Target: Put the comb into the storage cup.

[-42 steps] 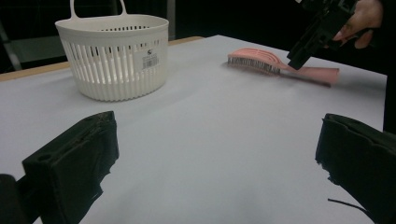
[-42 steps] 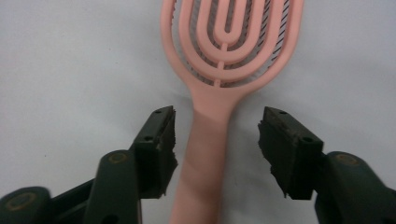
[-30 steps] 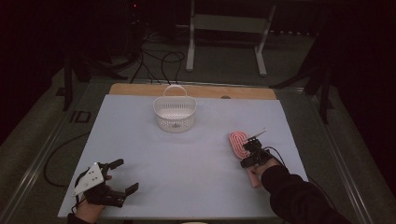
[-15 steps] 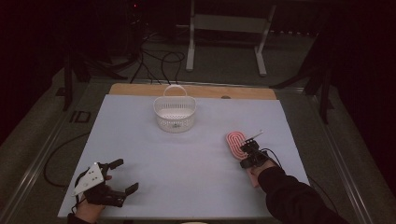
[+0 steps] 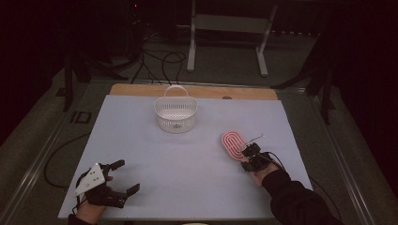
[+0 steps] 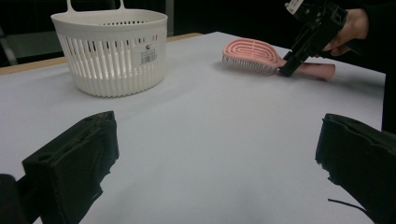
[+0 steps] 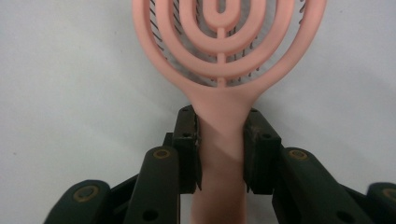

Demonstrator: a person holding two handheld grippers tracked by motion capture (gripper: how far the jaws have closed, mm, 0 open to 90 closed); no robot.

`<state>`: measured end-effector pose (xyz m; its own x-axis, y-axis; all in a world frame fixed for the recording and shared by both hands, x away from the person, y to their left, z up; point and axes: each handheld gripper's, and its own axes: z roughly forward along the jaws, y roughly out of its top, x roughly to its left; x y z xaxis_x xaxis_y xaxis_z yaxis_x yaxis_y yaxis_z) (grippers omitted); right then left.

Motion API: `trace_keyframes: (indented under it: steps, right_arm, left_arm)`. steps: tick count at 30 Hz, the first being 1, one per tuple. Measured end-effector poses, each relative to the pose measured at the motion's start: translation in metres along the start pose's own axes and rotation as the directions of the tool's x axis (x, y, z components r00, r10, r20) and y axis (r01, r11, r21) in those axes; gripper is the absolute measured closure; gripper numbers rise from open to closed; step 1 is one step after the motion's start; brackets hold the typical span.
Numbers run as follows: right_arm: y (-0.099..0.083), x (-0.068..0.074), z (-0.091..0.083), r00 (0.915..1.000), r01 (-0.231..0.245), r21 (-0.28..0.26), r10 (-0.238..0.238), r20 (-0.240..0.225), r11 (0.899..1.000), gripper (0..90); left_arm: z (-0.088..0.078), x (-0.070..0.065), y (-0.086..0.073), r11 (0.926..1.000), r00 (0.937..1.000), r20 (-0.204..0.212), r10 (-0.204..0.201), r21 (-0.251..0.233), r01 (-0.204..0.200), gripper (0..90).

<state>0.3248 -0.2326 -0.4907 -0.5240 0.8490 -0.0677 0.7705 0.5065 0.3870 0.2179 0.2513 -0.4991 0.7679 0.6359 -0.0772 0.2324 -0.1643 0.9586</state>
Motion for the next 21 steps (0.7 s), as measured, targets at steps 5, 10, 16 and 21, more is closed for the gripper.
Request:
trace_keyframes:
  steps: [5,10,16,21]
  right_arm:
    - [0.003,-0.007,-0.009,0.9997,-0.017,-0.07,0.016,-0.016,0.997,70.5]
    - [0.007,-0.012,-0.016,0.9983,-0.037,-0.136,0.031,-0.048,0.99,70.5]
    - [0.01,-0.012,-0.022,0.9969,-0.041,-0.19,0.027,-0.074,0.981,70.6]
    - [0.012,-0.005,-0.026,0.9956,-0.021,-0.243,-0.001,-0.094,0.97,70.5]
  left_arm:
    - [0.001,0.0,0.0,1.0,1.0,0.002,0.001,0.004,-0.001,0.1]
    - [0.001,0.0,0.0,1.0,1.0,0.002,0.002,0.004,-0.002,0.1]
    - [0.001,0.0,0.0,1.0,1.0,0.002,0.001,0.005,-0.001,0.1]
    - [0.001,0.0,0.0,1.0,1.0,0.002,0.0,0.005,0.0,0.1]
